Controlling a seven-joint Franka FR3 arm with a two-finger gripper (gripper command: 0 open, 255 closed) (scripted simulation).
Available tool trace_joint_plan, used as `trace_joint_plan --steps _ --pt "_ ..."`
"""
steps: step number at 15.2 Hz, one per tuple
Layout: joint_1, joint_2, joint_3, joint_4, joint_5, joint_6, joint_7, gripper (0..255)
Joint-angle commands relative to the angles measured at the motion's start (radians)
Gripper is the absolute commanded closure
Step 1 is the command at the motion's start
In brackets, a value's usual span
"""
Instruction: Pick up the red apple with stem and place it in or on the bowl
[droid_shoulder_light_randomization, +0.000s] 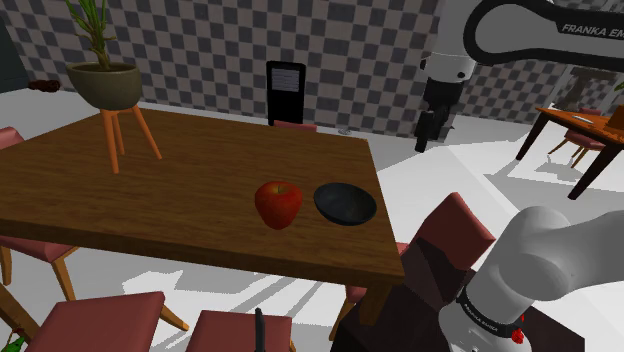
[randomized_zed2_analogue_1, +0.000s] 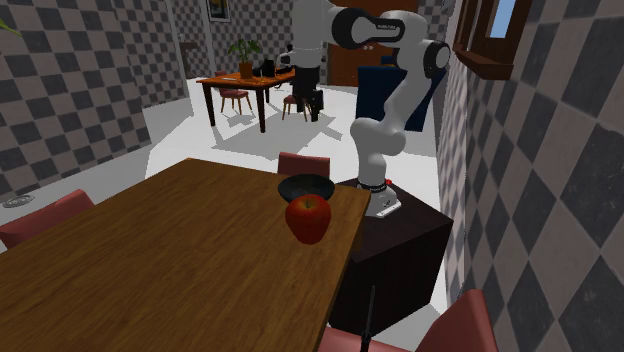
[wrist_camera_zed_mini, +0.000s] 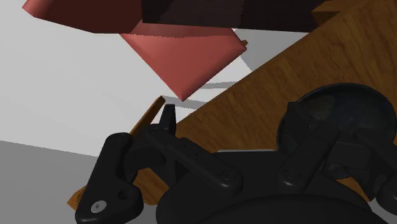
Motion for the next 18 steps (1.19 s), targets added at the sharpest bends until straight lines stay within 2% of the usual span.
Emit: trace_joint_plan --steps 1,10,18 --pt "0.000 0.000 0.000 0.000 0.000 0.000 0.000 0" --pt "0.065 0.222 0.136 0.117 0.116 0.078 0.134 0" --pt "0.110 0.453 0.247 0.289 0.168 0.126 0.248 0"
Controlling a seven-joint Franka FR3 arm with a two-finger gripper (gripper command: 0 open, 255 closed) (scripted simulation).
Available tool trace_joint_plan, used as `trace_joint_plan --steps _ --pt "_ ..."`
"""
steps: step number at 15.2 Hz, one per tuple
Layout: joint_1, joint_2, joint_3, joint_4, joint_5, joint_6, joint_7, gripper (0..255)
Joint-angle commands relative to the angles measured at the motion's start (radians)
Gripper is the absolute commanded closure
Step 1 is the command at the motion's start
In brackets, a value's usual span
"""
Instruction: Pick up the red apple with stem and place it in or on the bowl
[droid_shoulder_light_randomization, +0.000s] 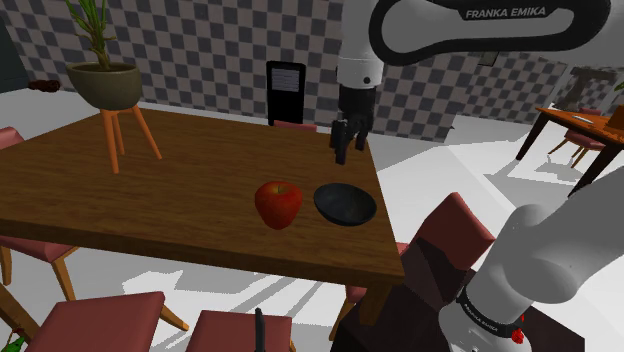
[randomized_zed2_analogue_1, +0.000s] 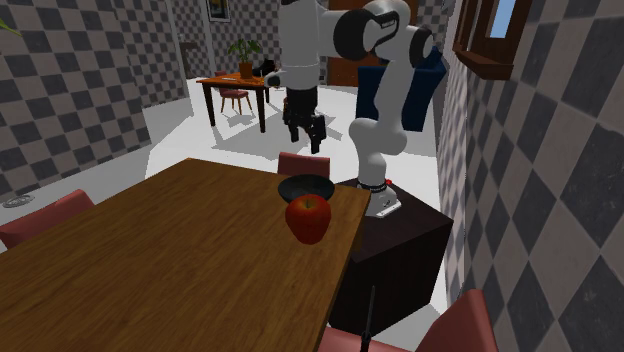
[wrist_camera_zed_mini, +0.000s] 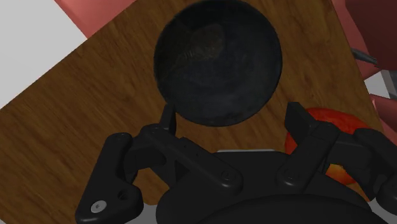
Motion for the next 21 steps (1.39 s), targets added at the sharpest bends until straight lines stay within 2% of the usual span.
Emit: trace_joint_plan --steps 1,12,21 --pt "0.012 0.060 0.028 0.055 0.008 0.004 0.031 0" --pt "0.086 0.423 0.151 0.407 -0.028 -0.003 0.193 0" --pt "0.086 0.407 0.150 0.288 -0.022 0.102 0.188 0"
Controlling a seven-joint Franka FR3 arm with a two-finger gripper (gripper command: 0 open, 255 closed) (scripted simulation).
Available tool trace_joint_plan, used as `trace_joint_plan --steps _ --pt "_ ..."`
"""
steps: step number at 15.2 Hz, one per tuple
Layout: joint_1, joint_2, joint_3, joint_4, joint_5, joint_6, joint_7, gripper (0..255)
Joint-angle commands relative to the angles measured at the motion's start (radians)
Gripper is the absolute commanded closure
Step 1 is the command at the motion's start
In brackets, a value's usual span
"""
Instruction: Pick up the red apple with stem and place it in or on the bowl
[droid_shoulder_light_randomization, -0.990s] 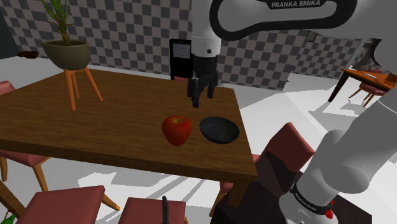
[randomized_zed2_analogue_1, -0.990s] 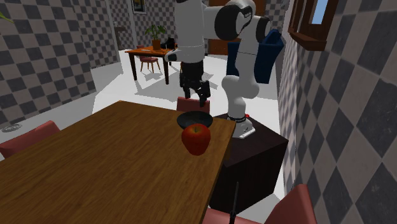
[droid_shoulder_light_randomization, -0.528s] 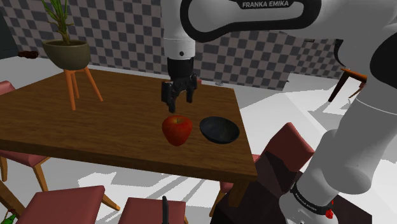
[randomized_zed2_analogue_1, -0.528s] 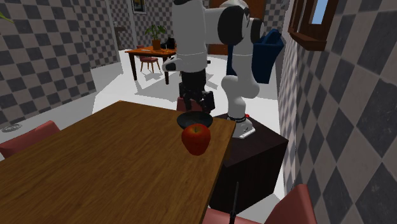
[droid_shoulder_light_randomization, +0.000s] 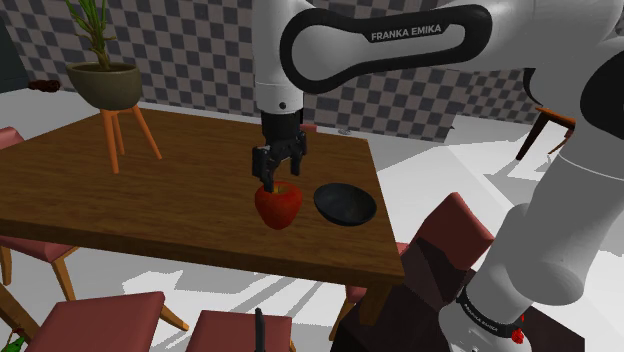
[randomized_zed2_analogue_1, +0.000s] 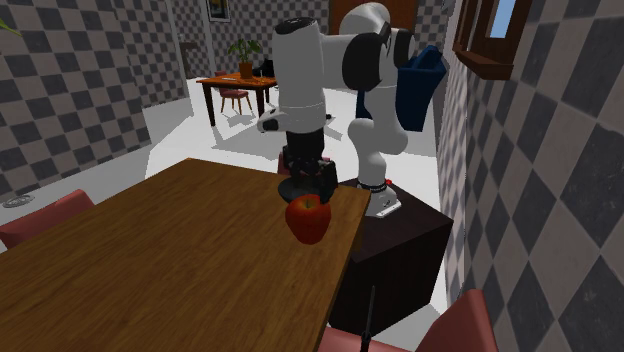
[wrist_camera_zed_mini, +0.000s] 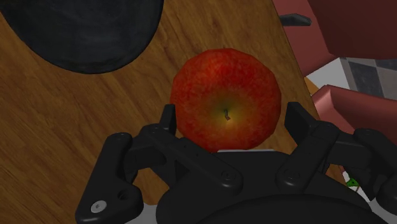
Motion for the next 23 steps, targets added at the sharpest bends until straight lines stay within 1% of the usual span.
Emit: trace_joint_plan --steps 1,6,7,16,23 --pt "0.000 -0.001 0.000 -0.005 0.000 0.005 0.000 0" --pt "0.000 0.000 0.000 -0.005 0.000 0.005 0.000 0" --pt "0.000 0.000 0.000 -0.005 0.000 0.005 0.000 255" --pt "0.000 0.000 0.000 -0.005 0.000 0.005 0.000 255" --pt "0.000 0.001 0.000 0.090 -0.001 -0.089 0.003 255"
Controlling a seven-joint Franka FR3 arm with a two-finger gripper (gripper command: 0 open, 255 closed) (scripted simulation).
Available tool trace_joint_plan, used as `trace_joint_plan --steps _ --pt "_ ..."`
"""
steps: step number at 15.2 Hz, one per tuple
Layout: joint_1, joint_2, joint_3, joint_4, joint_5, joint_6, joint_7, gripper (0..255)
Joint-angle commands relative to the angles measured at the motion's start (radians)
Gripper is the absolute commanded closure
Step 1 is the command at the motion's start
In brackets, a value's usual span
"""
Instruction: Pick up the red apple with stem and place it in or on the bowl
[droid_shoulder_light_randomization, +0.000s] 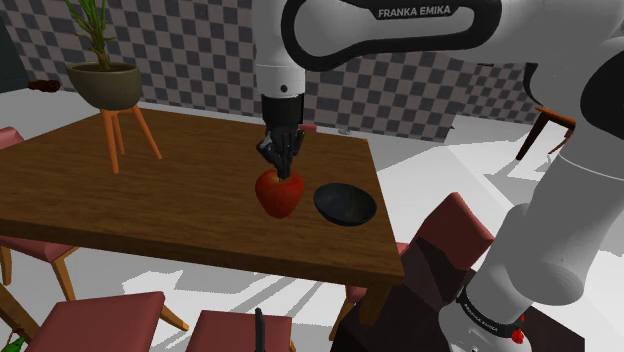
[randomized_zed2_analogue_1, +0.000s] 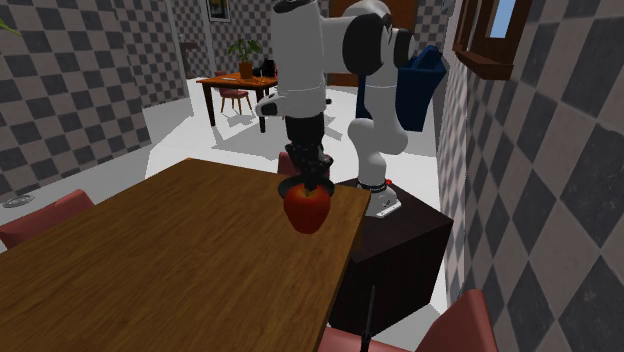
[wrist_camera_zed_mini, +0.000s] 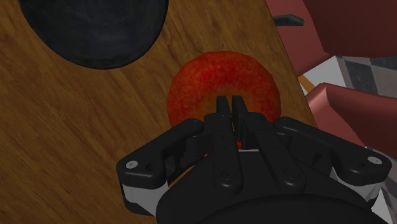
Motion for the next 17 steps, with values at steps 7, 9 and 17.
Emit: trace_joint_plan --steps 7,9,17 --pt "0.003 0.016 0.003 0.129 -0.005 -0.114 0.009 255" --pt "0.005 0.023 0.004 0.164 -0.008 -0.143 0.011 255" --pt "0.011 0.057 0.008 0.302 -0.019 -0.249 0.023 255"
